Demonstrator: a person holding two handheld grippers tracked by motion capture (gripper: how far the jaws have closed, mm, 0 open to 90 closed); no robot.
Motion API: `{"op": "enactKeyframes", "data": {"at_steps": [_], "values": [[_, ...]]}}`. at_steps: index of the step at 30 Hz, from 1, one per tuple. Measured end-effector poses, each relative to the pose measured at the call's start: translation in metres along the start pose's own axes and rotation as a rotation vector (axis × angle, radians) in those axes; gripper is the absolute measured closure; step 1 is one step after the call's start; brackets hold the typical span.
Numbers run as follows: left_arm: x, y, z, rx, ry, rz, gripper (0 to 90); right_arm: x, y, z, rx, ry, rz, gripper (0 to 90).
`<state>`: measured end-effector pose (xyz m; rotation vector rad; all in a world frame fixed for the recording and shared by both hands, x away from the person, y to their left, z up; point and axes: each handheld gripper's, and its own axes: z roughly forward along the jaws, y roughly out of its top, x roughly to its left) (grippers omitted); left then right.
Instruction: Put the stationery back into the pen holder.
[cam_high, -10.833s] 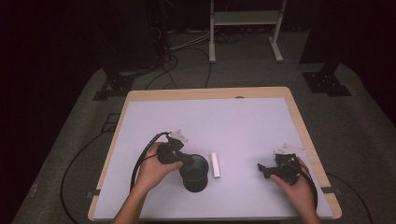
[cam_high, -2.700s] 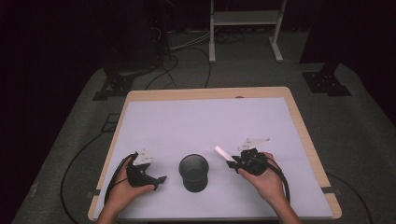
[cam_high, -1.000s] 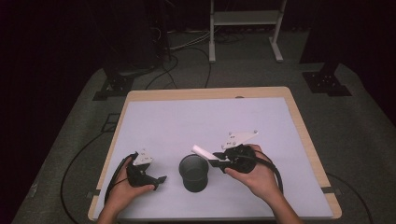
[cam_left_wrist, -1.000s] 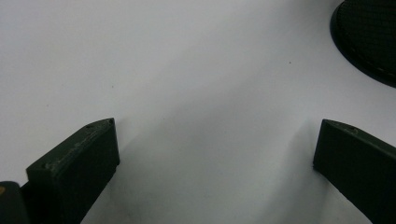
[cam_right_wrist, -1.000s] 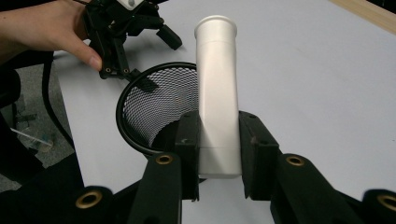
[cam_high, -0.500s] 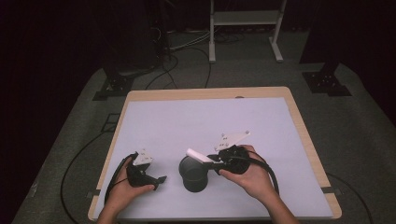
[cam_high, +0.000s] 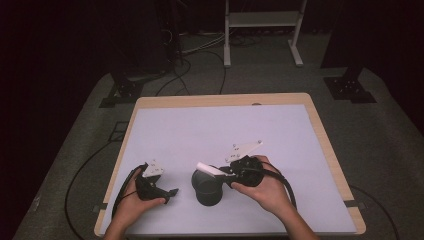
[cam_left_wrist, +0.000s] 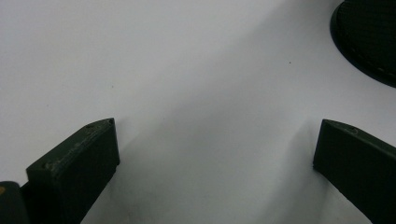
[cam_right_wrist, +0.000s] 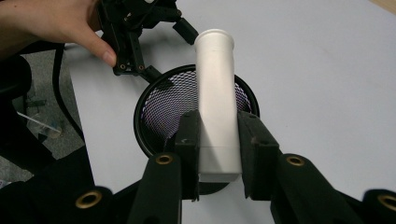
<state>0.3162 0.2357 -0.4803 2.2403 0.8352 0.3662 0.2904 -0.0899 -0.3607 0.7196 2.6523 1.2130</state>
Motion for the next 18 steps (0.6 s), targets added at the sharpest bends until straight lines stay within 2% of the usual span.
{"op": "enactKeyframes", "data": {"at_steps": [18], "values": [[0.0001, 0.0000, 0.0000, 0.001, -0.001, 0.000, 0.0, 0.0023, 0.0026, 0.0040, 0.025, 0.004, -0.006, 70.2]]}}
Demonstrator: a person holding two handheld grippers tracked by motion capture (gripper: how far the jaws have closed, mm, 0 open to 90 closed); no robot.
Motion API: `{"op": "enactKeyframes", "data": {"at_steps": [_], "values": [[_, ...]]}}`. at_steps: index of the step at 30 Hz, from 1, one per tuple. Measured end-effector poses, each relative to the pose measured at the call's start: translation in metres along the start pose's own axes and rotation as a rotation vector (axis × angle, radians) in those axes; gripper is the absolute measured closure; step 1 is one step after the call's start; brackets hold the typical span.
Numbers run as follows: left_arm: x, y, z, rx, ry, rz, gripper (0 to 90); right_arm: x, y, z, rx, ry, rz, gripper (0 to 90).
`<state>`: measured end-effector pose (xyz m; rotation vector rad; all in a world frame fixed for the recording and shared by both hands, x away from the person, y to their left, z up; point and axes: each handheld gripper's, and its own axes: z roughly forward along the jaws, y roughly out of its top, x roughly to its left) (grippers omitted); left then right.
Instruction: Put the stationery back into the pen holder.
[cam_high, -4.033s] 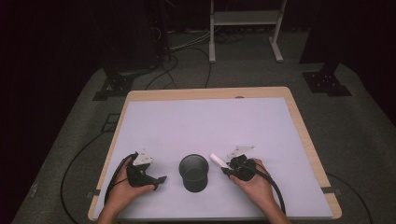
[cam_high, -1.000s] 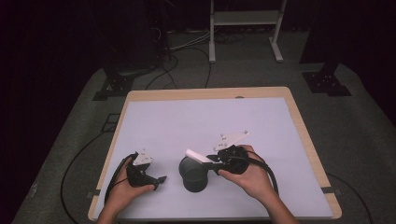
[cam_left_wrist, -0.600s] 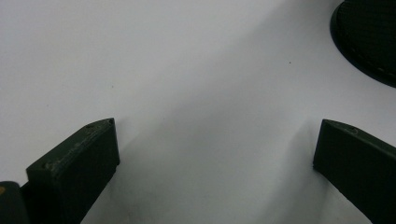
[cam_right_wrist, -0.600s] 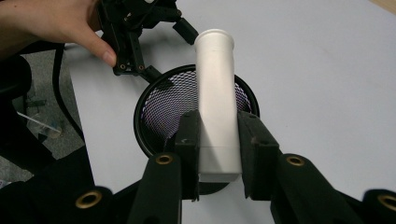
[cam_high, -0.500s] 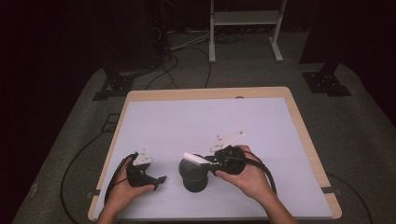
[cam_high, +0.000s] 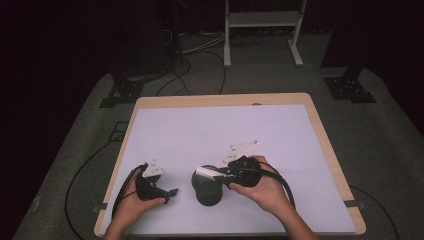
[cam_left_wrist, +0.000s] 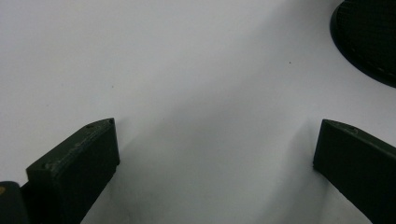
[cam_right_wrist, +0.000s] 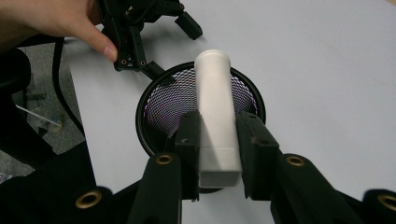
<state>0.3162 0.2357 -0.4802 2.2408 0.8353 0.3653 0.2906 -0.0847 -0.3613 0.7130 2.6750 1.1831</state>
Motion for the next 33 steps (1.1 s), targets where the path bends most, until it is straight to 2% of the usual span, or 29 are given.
{"op": "enactKeyframes", "data": {"at_steps": [18, 33], "values": [[0.000, 0.000, 0.000, -0.001, 0.000, 0.000, 0.0, 0.002, 0.006, 0.009, 0.025, 0.001, -0.009, 70.2], [0.000, 0.000, 0.000, 0.002, 0.000, 0.000, 0.0, -0.001, 0.011, 0.036, 0.063, 0.024, -0.001, 69.9]]}}
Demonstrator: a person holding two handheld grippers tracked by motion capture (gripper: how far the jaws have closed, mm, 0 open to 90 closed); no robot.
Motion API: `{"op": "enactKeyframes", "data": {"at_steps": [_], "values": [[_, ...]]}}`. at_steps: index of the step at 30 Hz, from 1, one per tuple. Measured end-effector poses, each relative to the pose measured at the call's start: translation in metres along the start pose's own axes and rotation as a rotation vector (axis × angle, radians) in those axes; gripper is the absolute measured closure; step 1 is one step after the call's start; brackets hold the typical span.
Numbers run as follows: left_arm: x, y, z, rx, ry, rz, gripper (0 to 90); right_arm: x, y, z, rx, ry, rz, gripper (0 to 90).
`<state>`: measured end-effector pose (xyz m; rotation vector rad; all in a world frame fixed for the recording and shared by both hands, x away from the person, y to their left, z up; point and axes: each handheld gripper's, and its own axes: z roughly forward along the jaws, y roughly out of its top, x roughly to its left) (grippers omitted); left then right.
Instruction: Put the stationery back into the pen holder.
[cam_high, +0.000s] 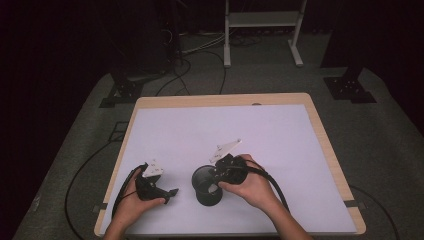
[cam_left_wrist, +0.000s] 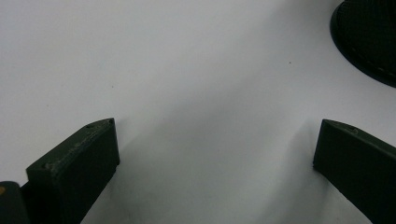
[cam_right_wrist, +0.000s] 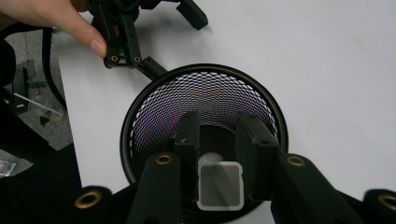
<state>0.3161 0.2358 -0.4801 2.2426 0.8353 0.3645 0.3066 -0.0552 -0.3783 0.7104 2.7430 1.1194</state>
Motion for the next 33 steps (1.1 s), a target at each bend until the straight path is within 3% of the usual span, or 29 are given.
{"op": "enactKeyframes", "data": {"at_steps": [7, 12, 22, 33], "values": [[0.000, 0.000, 0.000, 0.000, 0.000, 0.001, 0.0, 0.002, 0.000, 0.009, 0.026, -0.002, -0.010, 70.0], [0.000, 0.000, 0.000, 0.000, 0.001, 0.001, 0.0, 0.002, 0.000, 0.008, 0.004, 0.010, -0.005, 64.7], [0.000, 0.000, 0.000, 0.001, -0.001, -0.002, 0.0, -0.004, -0.003, -0.009, -0.038, 0.008, 0.007, 53.8], [0.000, 0.000, 0.000, 0.001, -0.001, -0.002, 0.0, -0.015, -0.014, -0.024, -0.048, -0.021, 0.026, 40.0]]}}
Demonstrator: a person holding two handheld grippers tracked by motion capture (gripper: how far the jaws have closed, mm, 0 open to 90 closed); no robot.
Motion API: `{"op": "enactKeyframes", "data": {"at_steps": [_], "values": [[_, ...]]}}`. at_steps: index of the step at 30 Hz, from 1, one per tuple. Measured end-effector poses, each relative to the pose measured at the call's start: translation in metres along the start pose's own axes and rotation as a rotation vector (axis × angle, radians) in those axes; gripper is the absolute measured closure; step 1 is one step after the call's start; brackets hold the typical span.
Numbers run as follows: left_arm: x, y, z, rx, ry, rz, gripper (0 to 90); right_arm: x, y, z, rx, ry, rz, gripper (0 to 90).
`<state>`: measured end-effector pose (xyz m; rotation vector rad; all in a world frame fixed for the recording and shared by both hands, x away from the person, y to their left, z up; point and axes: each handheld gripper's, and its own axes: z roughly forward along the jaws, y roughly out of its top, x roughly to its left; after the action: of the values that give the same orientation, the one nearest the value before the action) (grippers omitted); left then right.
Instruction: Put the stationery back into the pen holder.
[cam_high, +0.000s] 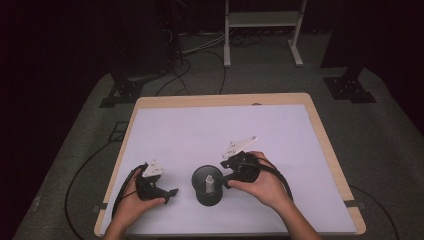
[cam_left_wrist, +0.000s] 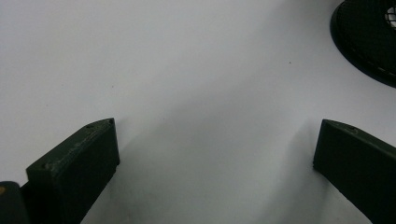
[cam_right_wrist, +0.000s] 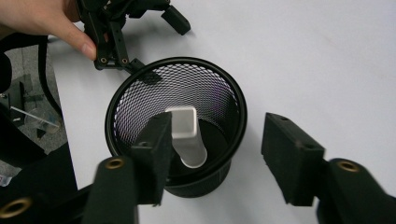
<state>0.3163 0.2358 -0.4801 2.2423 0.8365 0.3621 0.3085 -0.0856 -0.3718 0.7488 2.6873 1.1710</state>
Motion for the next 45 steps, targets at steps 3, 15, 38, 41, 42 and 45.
{"op": "enactKeyframes", "data": {"at_steps": [3, 15, 38, 41, 42, 45], "values": [[0.000, 0.000, 0.000, -0.001, 0.000, 0.000, 0.0, -0.004, -0.004, -0.003, -0.007, -0.011, 0.005, 35.0], [0.000, 0.000, 0.000, -0.004, 0.001, -0.001, 0.0, -0.023, -0.028, -0.017, -0.029, -0.075, 0.039, 28.6], [0.000, 0.000, 0.000, -0.006, 0.001, -0.001, 0.0, -0.067, -0.097, -0.039, -0.063, -0.239, 0.201, 24.9], [0.000, 0.000, 0.000, -0.006, 0.001, -0.001, 0.0, -0.074, -0.107, -0.042, -0.064, -0.269, 0.215, 24.9], [0.000, 0.000, 0.000, -0.007, 0.001, -0.001, 0.0, -0.076, -0.109, -0.042, -0.056, -0.277, 0.216, 24.9], [0.000, 0.000, 0.000, -0.006, 0.001, -0.002, 0.0, -0.081, -0.119, -0.045, -0.053, -0.301, 0.239, 25.2]]}}
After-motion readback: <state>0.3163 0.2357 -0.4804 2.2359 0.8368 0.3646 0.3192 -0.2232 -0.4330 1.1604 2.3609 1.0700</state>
